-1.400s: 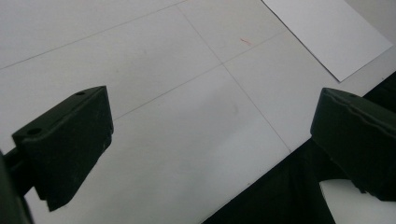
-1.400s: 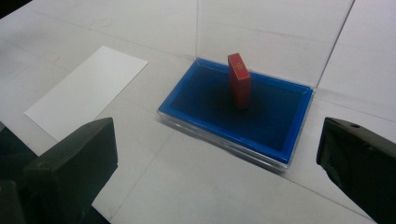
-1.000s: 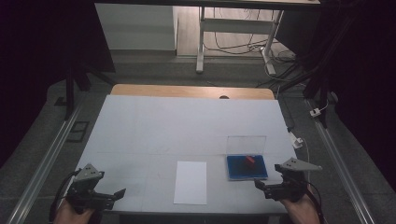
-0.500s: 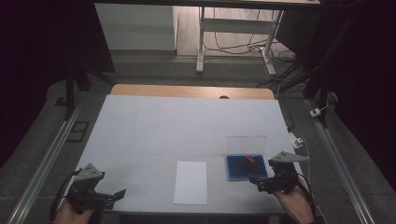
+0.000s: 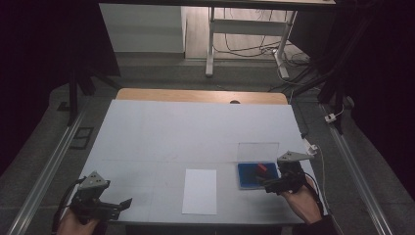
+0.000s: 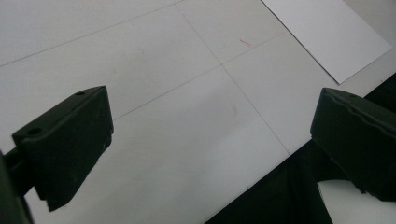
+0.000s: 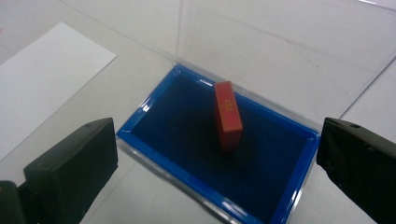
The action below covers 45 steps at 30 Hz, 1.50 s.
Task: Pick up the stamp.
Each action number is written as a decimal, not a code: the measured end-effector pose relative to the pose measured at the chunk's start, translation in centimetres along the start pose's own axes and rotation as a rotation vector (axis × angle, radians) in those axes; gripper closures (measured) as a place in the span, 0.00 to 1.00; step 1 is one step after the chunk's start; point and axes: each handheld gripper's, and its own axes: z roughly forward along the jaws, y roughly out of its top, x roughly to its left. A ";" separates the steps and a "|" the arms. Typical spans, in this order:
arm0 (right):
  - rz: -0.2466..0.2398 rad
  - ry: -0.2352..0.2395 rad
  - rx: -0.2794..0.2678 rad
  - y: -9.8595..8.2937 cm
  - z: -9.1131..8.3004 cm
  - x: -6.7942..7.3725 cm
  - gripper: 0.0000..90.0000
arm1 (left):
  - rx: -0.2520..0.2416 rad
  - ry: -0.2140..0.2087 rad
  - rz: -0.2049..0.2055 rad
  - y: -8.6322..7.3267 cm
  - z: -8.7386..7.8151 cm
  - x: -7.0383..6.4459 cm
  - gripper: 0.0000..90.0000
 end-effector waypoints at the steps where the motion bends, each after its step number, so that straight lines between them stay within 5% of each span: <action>1: 0.000 0.000 0.003 0.1 0.2 -0.1 0.00 | 0.000 0.000 0.001 0.0 0.0 0.0 0.00; 17: -0.028 -0.025 0.076 1.1 2.8 -0.8 0.00 | 0.010 0.004 0.014 0.0 0.1 -0.2 0.00; 33: -0.072 0.009 0.115 1.6 2.9 -1.4 0.64 | 0.017 0.005 0.024 0.1 0.1 -0.3 0.00; 41: -0.090 0.030 0.130 1.7 3.0 -1.4 0.86 | 0.017 0.004 0.024 0.1 0.2 -0.3 0.00; 45: -0.092 0.029 0.131 1.8 3.1 -1.5 0.88 | 0.015 0.001 0.023 0.1 0.1 -0.2 0.00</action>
